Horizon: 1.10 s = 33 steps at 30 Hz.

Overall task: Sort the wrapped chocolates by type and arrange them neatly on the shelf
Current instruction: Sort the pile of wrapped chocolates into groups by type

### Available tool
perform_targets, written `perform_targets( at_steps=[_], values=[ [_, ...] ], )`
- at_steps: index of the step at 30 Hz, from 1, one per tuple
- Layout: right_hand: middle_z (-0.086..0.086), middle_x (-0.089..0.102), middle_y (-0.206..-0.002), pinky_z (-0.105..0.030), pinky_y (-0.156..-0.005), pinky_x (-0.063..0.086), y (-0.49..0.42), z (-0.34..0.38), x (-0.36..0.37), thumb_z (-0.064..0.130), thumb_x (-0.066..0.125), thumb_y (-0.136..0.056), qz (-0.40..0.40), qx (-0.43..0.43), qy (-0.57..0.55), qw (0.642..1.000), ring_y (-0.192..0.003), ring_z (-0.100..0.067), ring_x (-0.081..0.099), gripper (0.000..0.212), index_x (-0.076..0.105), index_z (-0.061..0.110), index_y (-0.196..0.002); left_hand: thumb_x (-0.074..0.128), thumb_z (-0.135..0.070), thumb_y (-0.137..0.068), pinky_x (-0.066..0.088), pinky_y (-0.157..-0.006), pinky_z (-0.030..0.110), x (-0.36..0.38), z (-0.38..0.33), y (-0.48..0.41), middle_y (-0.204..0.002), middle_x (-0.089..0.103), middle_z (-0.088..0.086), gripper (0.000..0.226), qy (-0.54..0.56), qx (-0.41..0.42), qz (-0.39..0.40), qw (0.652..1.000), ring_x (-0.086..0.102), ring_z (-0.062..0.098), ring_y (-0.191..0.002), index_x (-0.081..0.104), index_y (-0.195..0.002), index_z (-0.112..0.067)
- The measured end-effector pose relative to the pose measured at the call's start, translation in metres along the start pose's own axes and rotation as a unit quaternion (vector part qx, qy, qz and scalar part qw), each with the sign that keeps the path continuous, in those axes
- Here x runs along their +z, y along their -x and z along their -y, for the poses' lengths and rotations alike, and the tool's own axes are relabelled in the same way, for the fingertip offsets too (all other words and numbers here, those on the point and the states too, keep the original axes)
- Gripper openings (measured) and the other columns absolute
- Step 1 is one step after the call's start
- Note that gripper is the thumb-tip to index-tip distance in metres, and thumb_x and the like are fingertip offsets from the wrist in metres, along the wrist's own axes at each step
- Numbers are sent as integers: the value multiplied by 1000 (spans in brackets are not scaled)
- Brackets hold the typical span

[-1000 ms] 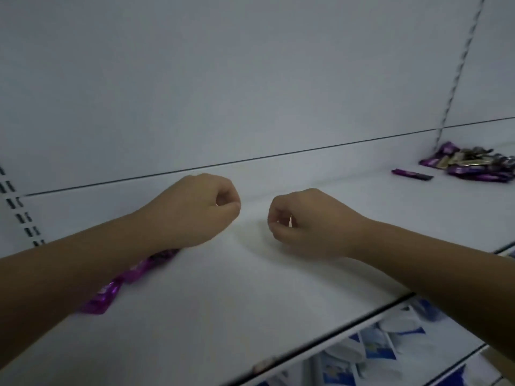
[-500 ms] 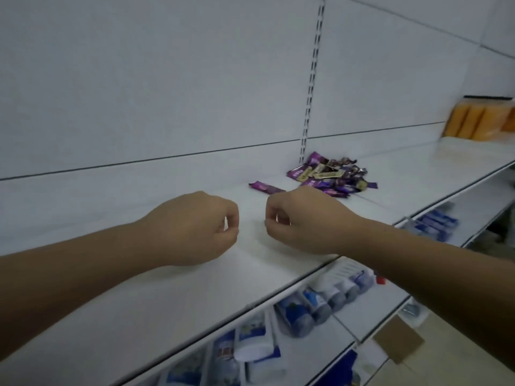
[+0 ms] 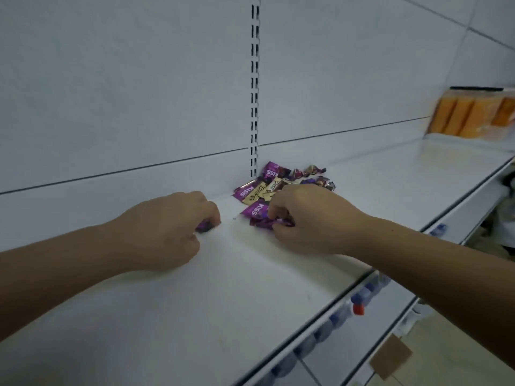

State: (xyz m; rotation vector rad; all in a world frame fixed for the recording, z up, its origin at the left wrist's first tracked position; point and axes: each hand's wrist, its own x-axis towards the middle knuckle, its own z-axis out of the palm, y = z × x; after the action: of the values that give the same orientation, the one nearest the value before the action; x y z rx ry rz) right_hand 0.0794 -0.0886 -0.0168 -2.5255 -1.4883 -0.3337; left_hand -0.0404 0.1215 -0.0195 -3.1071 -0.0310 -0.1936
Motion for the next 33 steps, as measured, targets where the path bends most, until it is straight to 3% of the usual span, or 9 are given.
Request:
perform_targets(
  at_steps=[5, 8, 13, 17, 19, 24, 26, 29, 33],
  values=[
    [-6, 60, -71, -40, -62, 51, -31, -22, 6, 43, 55, -76, 47, -63, 19, 997, -70, -22, 56, 30, 56, 13, -68, 45, -10, -82, 40, -101, 31, 6, 17, -25, -131, 47, -18, 59, -25, -40, 66, 997, 45, 9, -120, 40, -133, -41],
    [-4, 50, -62, -40, -55, 47, -44, -23, 2, 46, 53, -75, 75, -120, 77, 987, -61, -24, 52, 36, 44, 13, -62, 49, -18, -85, 40, -98, 26, 3, 21, -34, -124, 52, -15, 47, -18, -26, 74, 997, 49, 7, -113, 47, -128, -36],
    [1, 43, -61, -31, -51, 40, -56, -28, -9, 29, 45, -84, 97, -223, 145, 959, -55, -12, 42, 20, 52, 14, -73, 50, -37, -79, 46, -87, 30, -1, 10, -45, -105, 47, -12, 41, 0, -69, 91, 993, 53, 8, -95, 50, -120, -31],
    [2, 55, -65, -23, -51, 39, -61, -40, -26, 44, 39, -77, 76, -255, 29, 964, -59, -11, 50, 35, 63, 19, -82, 52, -35, -83, 46, -73, 28, -5, -10, -56, -94, 47, -8, 22, 33, -140, 75, 987, 52, 10, -81, 49, -104, -27],
    [10, 63, -66, -19, -57, 46, -66, -49, -33, 40, 47, -76, 108, -233, -90, 962, -63, -5, 58, 25, 64, 23, -82, 51, -33, -85, 41, -63, 27, -7, -21, -65, -86, 52, -4, 17, 72, -179, 71, 979, 50, 11, -72, 46, -98, -23],
    [-6, 73, -77, -30, -61, 51, -87, -76, -41, 10, 54, -86, 160, -226, -265, 923, -61, -21, 61, 12, 62, 18, -87, 41, -47, -76, 48, -82, 40, -4, -47, -89, -97, 59, 2, 33, 172, -212, 91, 958, 57, 19, -87, 45, -99, -24],
    [-9, 71, -82, -28, -53, 48, -94, -86, -44, 10, 49, -90, 163, -218, -316, 909, -58, -19, 59, 16, 62, 19, -93, 46, -44, -81, 48, -77, 32, 1, -55, -100, -94, 57, -1, 25, 163, -221, 88, 957, 56, 14, -83, 46, -97, -25],
    [-6, 62, -76, -18, -47, 38, -109, -101, -42, 10, 41, -93, 132, -213, -300, 921, -53, -9, 47, 19, 59, 14, -94, 54, -46, -87, 49, -72, 29, 3, -64, -113, -92, 58, -2, 26, 101, -246, 80, 961, 57, 12, -80, 52, -99, -23],
    [6, 46, -66, -24, -53, 32, -126, -119, -28, 10, 35, -94, 92, -199, -203, 954, -56, -8, 40, 20, 49, 16, -81, 57, -50, -86, 51, -75, 32, -1, -69, -118, -96, 57, 1, 33, 90, -263, 110, 954, 59, 15, -84, 58, -103, -22]
  ],
)
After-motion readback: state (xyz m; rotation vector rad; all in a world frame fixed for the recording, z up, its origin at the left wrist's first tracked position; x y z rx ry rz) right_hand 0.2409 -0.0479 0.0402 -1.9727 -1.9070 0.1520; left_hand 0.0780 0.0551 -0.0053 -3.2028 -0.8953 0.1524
